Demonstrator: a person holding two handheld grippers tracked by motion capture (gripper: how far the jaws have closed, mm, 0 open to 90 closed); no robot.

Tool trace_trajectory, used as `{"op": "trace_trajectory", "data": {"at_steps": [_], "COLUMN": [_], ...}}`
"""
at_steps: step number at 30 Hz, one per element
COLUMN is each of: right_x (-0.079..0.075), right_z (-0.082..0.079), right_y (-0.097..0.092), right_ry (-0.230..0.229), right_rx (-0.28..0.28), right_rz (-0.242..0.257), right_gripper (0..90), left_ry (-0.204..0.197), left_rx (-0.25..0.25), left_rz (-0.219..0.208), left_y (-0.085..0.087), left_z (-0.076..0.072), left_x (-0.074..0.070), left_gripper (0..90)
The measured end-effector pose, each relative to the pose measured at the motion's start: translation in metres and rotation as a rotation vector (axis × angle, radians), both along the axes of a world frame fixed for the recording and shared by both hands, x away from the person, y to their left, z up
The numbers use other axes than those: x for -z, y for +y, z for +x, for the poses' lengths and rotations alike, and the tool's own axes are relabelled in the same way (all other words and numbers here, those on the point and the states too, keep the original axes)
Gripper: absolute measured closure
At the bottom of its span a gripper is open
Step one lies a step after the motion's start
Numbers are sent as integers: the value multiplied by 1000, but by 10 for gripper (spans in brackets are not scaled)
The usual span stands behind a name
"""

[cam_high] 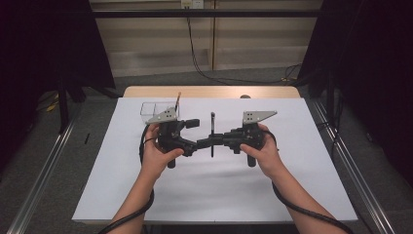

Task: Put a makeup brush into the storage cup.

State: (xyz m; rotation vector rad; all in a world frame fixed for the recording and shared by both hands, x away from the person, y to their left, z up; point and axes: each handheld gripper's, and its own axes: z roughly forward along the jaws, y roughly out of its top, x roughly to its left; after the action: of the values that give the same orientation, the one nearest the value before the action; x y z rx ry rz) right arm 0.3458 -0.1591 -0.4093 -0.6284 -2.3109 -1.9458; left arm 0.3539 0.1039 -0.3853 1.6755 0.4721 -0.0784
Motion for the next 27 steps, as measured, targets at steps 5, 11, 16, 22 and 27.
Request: {"op": "trace_trajectory", "data": {"at_steps": [5,11,16,22,27], "right_x": [2,1,1,1,1], "right_z": [0,-1,-1,-1,-2], "right_y": [2,4,5,7,8], "right_ry": [2,-4,-6,-11,-18], "right_rx": [-4,-8,-5,-5,-4], "right_rz": [-4,-12,-12,-16,-19], "right_gripper": [846,846,846,846,846], "left_ry": [-28,-39,-38,-61,-46], "left_rx": [-40,-45,-23,-24,-20], "left_rz": [20,9,-10,-17,-29], "left_y": [-5,-4,-3,-2,1], "left_z": [1,2,3,1,1], "left_x": [-4,-5,-6,-7,-6], "left_gripper": [0,153,336,497,654]}}
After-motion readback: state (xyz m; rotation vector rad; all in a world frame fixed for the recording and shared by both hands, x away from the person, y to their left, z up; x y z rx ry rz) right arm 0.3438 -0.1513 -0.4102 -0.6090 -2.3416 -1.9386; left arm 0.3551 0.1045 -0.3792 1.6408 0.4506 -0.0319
